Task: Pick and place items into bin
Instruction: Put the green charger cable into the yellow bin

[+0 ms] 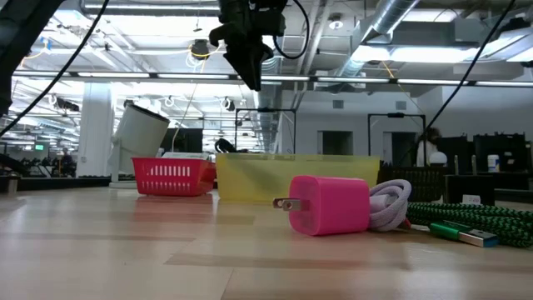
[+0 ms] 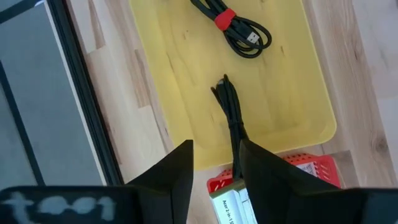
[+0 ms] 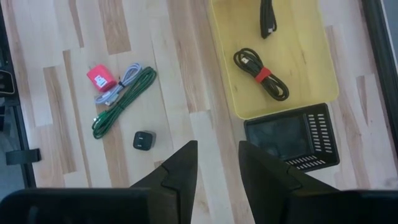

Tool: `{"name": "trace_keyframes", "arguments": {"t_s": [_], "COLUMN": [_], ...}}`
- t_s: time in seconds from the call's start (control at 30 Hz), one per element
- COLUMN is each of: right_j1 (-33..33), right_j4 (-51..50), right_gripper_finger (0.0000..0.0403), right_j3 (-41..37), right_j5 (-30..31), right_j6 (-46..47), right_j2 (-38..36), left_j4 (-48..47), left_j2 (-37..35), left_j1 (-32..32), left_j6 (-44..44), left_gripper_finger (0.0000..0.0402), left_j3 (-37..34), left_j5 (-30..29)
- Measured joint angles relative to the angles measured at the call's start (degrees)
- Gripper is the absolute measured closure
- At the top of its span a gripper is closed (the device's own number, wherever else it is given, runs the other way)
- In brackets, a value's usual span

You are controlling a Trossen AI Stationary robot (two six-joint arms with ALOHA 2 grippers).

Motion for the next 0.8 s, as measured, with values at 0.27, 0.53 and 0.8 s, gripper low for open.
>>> {"name": "trace_keyframes", "arguments": {"t_s": [0.27, 0.53, 0.8], "right_j1": [0.0, 0.1, 3.7], "right_j4": [0.0, 0.0, 5.0], "right_gripper_finger": [0.029, 0.029, 0.029], "right_j3": [0.0, 0.0, -4.2], "right_j5": [-0.2, -0.4, -0.1], "right_j6": [0.5, 4.1, 5.0], "right_j2": [0.0, 0.0, 0.0], "left_j4": [-0.3, -5.7, -5.3], "left_j2": [0.0, -2.5, -9.7], "left_j1": [0.0, 1.1, 4.7], "left_j6": [-2.4, -5.0, -9.3], "left_gripper_finger": [0.0278, 0.0278, 0.0278], "left_j3": [0.0, 0.0, 0.0], "left_j5": [0.0, 3.7, 20.3]}}
